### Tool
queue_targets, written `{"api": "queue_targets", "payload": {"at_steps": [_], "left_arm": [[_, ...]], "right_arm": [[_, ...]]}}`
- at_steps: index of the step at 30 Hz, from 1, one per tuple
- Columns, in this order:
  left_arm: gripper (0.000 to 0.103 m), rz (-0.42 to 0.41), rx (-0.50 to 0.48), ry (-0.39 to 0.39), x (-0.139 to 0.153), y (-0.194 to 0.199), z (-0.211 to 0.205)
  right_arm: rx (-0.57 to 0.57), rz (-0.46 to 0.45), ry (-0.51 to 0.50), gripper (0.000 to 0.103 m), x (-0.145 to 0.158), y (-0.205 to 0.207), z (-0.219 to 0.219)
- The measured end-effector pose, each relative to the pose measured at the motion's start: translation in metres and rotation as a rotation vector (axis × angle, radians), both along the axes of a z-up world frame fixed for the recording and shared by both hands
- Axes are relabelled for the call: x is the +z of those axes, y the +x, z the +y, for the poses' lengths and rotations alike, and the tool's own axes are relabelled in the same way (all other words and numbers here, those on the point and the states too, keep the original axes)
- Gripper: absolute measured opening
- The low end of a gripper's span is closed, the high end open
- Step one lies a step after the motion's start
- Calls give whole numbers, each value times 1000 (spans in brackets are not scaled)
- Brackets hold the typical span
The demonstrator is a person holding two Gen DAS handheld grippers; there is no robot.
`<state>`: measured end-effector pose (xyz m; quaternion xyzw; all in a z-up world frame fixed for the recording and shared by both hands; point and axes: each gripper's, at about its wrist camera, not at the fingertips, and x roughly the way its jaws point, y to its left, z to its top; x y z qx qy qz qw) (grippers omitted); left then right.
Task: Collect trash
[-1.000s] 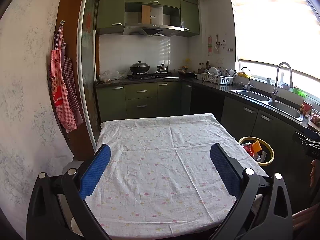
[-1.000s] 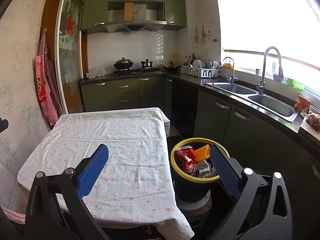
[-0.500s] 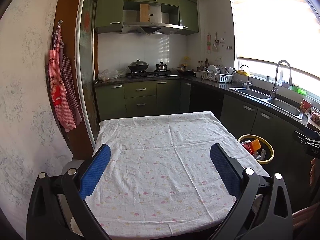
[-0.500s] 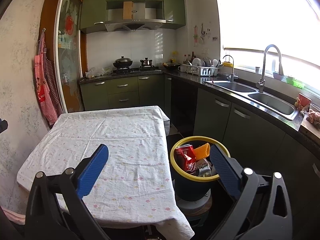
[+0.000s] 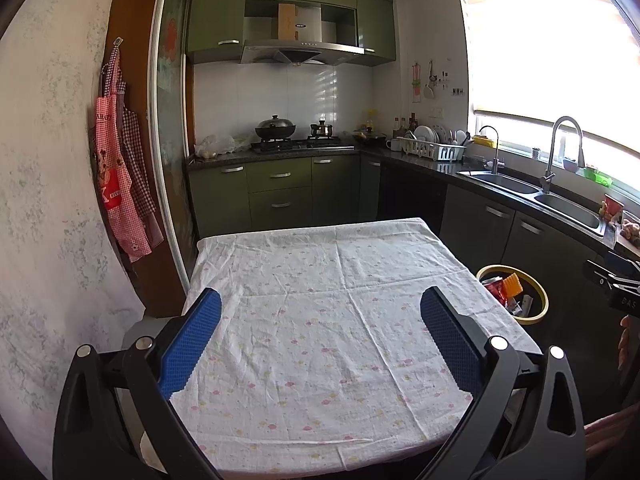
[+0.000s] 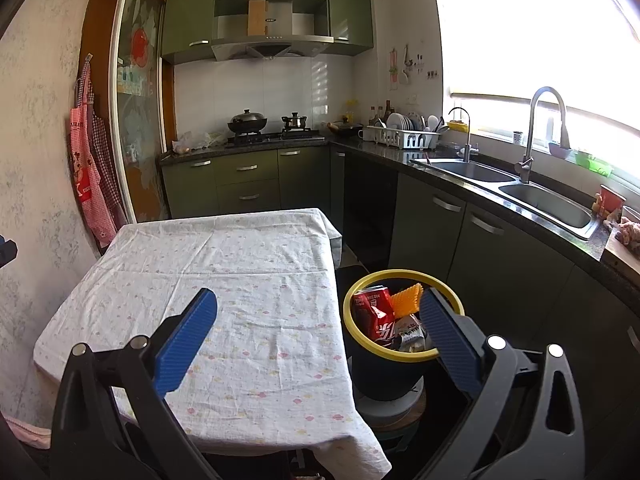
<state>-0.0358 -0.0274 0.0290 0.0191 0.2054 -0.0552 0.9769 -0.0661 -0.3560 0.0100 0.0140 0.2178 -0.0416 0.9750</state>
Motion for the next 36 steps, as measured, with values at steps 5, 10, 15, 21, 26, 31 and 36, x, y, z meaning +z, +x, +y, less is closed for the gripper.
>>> {"api": "queue_targets", "payload": {"at_steps": [5, 10, 15, 21, 26, 31, 36], "left_arm": [[98, 3, -1, 2, -2, 2, 0], [98, 6, -2, 1, -2, 2, 0], [98, 8, -4, 6, -3, 2, -1], [98, 8, -3, 6, -3, 2, -1], [98, 10, -6, 11, -4, 2, -2], [98, 10, -8, 14, -4, 2, -3], [98, 14, -10, 8, -3, 3, -3]], "right_arm": [[0, 2, 2, 96, -1, 1, 0], [0, 3, 3, 96, -2, 2, 0], [0, 5, 3, 96, -5, 2, 0], [0, 5, 4, 96, -5, 2, 0], [-1, 6, 3, 96, -6, 3, 0], [-2, 7, 4, 96, -7, 3, 0], [-3, 10, 4, 96, -9, 3, 1]]}}
